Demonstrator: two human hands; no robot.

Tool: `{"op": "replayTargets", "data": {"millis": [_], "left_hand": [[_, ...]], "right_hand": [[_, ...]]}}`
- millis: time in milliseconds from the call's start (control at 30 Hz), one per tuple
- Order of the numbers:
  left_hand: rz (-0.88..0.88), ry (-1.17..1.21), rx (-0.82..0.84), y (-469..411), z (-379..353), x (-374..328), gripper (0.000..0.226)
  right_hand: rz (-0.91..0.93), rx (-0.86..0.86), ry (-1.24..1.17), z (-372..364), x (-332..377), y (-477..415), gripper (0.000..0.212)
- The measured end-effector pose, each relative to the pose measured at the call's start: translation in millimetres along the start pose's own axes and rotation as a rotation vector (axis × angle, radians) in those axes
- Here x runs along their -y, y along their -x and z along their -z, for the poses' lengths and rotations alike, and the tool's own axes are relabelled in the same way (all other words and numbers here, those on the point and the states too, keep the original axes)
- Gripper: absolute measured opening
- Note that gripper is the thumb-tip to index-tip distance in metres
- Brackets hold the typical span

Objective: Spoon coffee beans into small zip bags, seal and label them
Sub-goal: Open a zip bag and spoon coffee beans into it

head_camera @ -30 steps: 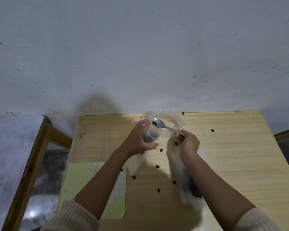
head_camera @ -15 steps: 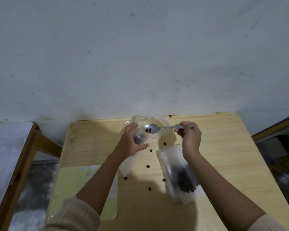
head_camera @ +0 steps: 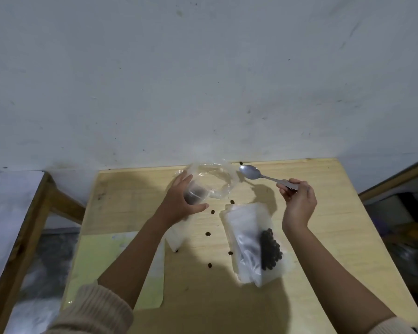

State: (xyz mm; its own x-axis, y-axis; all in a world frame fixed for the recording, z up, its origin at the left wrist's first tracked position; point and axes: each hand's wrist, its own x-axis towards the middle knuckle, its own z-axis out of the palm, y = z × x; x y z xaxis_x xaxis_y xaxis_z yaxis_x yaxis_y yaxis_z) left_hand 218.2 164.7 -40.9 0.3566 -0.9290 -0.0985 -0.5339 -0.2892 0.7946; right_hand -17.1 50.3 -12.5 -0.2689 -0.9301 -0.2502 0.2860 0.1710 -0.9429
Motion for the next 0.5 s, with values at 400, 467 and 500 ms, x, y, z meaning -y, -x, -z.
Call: {"op": "replayTargets", "data": {"millis": [400, 467, 500], "left_hand": [[0.018, 0.051, -0.097, 9, -16, -6, 0.092], [0.023, 0.057, -0.105, 9, -19, -7, 0.093], [0.026, 0.059, -0.107, 9, -20, -8, 0.094]], "right_hand": [[0.150, 0.400, 0.477, 41, -40, -26, 0.024], [0.179, 0.442, 0.561, 49, -43, -32, 0.025], [0.199, 0.457, 0.604, 51, -43, -36, 0.026]]}}
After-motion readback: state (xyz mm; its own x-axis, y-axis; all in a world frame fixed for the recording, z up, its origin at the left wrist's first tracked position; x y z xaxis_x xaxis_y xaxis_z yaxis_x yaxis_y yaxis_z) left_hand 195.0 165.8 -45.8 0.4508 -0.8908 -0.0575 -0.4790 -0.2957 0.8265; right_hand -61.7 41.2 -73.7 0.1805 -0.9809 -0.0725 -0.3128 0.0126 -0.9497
